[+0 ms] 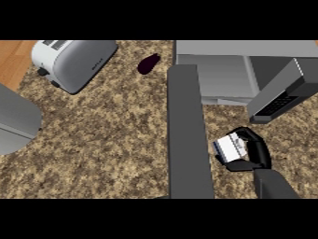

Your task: Pick up the milk, place it into the microwave and close the microwave

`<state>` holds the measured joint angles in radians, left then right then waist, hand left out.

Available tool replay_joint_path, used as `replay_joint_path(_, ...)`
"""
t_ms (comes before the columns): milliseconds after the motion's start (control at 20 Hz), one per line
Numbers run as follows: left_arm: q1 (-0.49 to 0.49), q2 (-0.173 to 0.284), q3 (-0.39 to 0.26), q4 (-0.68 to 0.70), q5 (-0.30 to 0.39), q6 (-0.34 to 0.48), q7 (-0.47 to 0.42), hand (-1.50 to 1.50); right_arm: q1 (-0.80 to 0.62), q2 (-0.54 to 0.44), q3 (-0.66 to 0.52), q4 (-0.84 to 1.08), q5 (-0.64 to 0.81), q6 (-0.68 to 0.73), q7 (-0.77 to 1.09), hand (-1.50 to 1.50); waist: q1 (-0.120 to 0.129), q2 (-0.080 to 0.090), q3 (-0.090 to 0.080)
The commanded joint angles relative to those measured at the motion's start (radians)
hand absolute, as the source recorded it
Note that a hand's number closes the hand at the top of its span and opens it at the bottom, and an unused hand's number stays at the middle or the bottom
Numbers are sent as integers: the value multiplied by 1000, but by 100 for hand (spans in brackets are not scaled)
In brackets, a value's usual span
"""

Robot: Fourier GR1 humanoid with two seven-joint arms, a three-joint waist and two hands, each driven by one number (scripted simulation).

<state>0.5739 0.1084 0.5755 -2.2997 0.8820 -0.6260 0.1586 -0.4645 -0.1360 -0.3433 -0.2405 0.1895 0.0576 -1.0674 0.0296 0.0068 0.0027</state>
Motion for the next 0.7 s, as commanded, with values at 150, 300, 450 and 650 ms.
replay_joint_path(150, -29, -8, -3, 9, -25, -24, 20, -150, -94, 35, 6, -1, 13, -89, -43, 150, -2, 2, 0)
replay_joint_path(300, -22, 9, 12, -38, 32, 29, 48, -150, -144, 34, 3, -1, 19, -125, -23, 150, 5, 3, 0)
replay_joint_path(450, 13, 8, 39, 0, 52, -38, 40, -150, -189, 16, -10, -5, 5, -119, 22, 150, 4, 0, -1)
replay_joint_path(650, -11, -6, 54, -26, 26, -7, 51, -150, -267, -10, -12, 15, 4, -104, 101, 150, 4, 1, -1)
